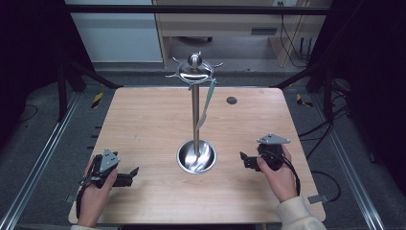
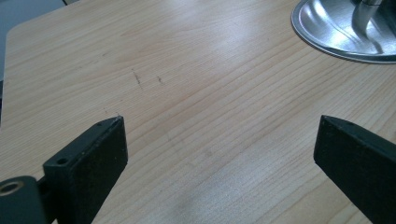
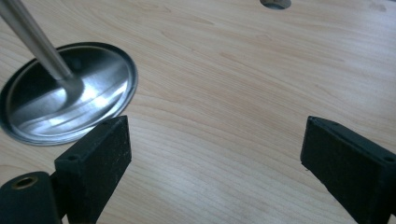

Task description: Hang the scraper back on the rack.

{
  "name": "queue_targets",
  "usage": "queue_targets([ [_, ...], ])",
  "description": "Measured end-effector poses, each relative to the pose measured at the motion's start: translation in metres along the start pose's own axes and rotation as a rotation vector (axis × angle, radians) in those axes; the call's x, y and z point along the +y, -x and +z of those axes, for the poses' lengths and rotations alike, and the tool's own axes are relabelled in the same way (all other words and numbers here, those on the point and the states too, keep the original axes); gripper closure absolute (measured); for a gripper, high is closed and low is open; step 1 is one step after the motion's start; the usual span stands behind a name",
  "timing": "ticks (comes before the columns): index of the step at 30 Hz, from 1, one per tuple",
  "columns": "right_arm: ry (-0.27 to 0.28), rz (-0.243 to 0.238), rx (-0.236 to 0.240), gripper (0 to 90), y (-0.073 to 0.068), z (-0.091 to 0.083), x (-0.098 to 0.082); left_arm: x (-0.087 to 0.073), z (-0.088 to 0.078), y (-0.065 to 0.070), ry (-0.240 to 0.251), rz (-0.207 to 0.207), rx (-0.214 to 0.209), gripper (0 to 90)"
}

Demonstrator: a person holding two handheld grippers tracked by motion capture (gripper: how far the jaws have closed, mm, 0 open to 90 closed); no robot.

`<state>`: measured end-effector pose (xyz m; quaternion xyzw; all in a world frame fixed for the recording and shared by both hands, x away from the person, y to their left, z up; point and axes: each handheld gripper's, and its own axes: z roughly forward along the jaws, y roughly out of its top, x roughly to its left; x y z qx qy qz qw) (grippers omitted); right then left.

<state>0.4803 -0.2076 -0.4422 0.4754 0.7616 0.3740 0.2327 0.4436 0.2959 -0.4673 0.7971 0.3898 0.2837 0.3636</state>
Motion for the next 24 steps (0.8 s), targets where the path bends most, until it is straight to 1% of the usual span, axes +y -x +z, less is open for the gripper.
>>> queue_targets([
  [8,-0.035,0.02,-0.012,9.4,0.003,0.019,-0.007,0.0,0.0,0.0,0.0,0.001,0.0,2.7],
  [11,-0.046,0.014,-0.011,9.4,0.005,0.025,-0.008,0.0,0.0,0.0,0.0,0.004,0.0,2.7],
  [14,-0.055,0.019,-0.016,9.4,0.006,0.031,-0.009,0.001,0.001,0.001,0.003,0.004,-0.001,2.7],
  [18,-0.062,0.06,-0.028,10.1,0.011,0.04,-0.014,0.002,0.001,0.0,0.006,0.009,-0.004,2.7],
  [22,-0.076,0.065,-0.036,10.3,0.013,0.04,-0.02,0.003,0.002,0.0,0.009,0.008,-0.003,2.7],
  [24,-0.066,0.077,-0.036,10.3,0.013,0.037,-0.022,0.003,0.002,0.0,0.009,0.01,-0.003,2.7],
])
